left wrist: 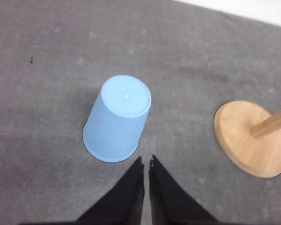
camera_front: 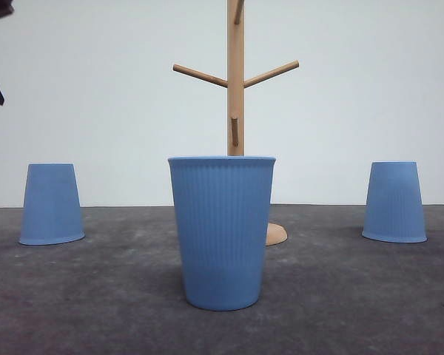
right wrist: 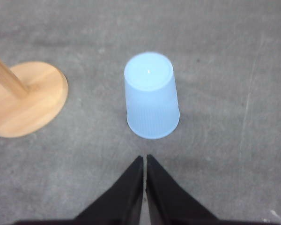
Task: Place three cups
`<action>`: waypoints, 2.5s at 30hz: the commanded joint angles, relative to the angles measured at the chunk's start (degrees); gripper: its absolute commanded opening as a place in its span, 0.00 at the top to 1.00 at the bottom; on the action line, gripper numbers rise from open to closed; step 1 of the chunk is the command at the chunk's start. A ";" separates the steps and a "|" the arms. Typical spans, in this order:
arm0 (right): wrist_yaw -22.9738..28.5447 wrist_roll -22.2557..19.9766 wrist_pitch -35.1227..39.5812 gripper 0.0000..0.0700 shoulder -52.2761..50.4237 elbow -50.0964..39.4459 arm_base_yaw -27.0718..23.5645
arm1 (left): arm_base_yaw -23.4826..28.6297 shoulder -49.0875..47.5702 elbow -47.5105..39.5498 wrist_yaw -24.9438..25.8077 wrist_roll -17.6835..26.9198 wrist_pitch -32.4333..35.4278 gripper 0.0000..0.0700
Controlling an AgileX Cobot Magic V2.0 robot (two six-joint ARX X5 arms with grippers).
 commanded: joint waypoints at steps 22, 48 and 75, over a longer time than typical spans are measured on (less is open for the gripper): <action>-2.87 -1.46 -2.33 0.06 0.73 0.68 0.00 | -2.89 5.02 3.91 -0.09 6.09 -5.30 0.17; -3.15 -1.49 -3.55 0.06 0.73 0.68 0.00 | -4.22 38.59 29.79 -6.18 12.22 -9.80 0.15; -3.08 -1.70 -3.55 0.06 0.73 0.68 0.00 | -4.26 42.69 29.79 -8.08 12.21 -6.01 0.68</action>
